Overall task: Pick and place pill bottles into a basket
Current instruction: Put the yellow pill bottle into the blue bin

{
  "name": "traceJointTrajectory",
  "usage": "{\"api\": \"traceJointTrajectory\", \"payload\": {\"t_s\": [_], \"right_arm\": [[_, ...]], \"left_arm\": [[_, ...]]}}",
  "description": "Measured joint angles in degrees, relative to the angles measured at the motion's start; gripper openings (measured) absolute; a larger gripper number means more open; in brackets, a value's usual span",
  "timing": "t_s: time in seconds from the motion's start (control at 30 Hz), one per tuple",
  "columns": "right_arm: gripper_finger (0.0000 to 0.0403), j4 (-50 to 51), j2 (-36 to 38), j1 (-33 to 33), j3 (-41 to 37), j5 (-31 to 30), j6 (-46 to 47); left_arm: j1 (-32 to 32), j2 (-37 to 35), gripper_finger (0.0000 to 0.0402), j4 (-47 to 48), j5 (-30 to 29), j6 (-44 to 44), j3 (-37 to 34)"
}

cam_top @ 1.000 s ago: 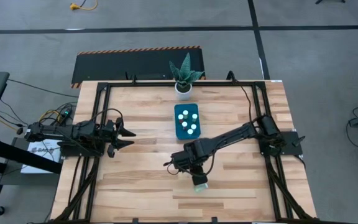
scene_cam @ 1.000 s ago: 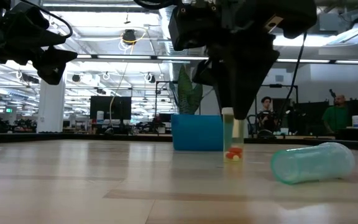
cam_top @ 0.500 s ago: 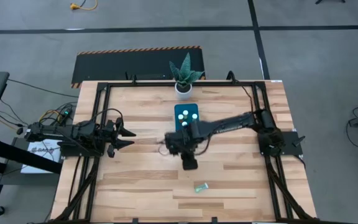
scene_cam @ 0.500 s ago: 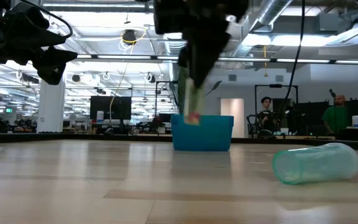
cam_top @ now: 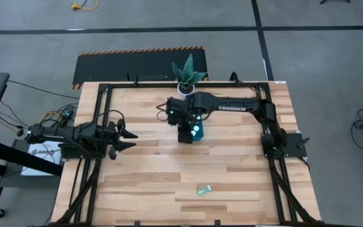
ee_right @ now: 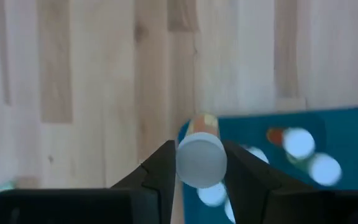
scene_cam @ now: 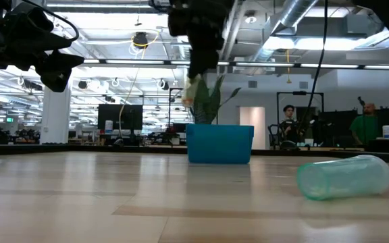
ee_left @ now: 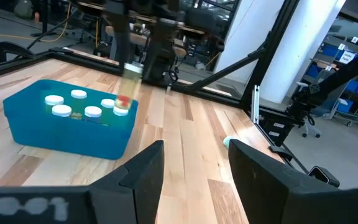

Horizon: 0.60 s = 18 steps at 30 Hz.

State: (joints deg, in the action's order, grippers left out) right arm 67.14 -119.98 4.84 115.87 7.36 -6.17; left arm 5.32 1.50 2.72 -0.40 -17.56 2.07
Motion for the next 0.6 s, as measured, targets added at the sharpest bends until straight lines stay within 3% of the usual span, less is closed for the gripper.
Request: {"api": "traceJointTrajectory", "payload": {"t_s": [0.23, 0.6], "right_arm": [[0.0120, 2.77, 0.00, 0.66, 0.00, -2.05, -3.41], [0.0114, 1.18, -2.96, 0.94, -0.78, -2.48, -4.86]], "left_arm": [[-0.01, 0.00, 0.0170, 0.02, 0.00, 0.00, 0.02], [-0.01, 0.00, 0.0170, 0.01, 0.00, 0.00, 0.01]]}}
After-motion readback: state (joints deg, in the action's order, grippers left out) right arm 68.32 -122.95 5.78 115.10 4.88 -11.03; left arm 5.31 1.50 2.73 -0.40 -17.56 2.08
